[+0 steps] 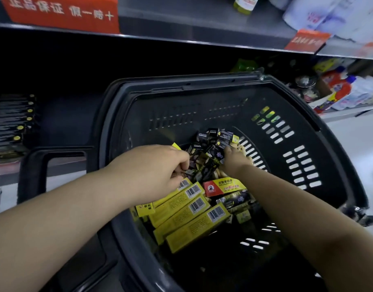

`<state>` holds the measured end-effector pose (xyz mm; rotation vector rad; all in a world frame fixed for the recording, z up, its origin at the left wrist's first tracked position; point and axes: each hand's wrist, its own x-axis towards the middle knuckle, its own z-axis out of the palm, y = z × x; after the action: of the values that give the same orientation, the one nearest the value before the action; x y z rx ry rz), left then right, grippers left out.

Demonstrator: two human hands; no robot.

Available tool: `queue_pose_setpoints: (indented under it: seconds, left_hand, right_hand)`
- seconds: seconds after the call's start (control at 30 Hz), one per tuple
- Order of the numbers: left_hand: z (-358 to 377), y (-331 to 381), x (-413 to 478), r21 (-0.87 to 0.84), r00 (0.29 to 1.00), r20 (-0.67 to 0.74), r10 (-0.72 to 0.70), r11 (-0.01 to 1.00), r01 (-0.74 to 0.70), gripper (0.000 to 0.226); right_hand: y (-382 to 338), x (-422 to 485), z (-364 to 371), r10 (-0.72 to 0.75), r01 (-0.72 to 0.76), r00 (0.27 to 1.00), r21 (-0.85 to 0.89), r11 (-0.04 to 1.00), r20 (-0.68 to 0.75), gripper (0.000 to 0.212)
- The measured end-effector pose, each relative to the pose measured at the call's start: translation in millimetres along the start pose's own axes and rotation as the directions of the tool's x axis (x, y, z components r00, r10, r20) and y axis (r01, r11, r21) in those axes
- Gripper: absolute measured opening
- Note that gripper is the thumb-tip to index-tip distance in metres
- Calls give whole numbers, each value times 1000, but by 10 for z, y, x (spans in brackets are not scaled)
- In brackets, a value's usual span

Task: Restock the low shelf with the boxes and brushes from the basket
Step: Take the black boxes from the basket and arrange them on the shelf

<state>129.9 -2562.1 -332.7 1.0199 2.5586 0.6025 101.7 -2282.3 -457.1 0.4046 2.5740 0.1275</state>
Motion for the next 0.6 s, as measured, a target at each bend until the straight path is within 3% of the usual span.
queue_pose_setpoints:
  seconds: [0.1,0.3,0.47,0.53,0.6]
  left_hand:
    - [9,-3,37,-2,999,13,-29,1000,29,17]
    - [68,153,75,-172,994,78,-75,981,87,19]
    - [162,230,103,-333,972,154,-177,917,219,28]
    - [180,236,147,-417,945,160,-286,848,327,39]
    - [164,230,198,-592,864,180,-470,650,477,49]
  right_hand:
    - [43,75,10,-3,4,997,4,1000,-75,49]
    - [119,29,6,-67,102,986,235,967,-152,42]
    - [-59,-113,-347,-166,179,982,165,970,-86,31]
    - [-172,-279,-579,-230,219,973,433,874,-28,31]
    - [-321,-540,-781,-341,249,940,688,681,-3,27]
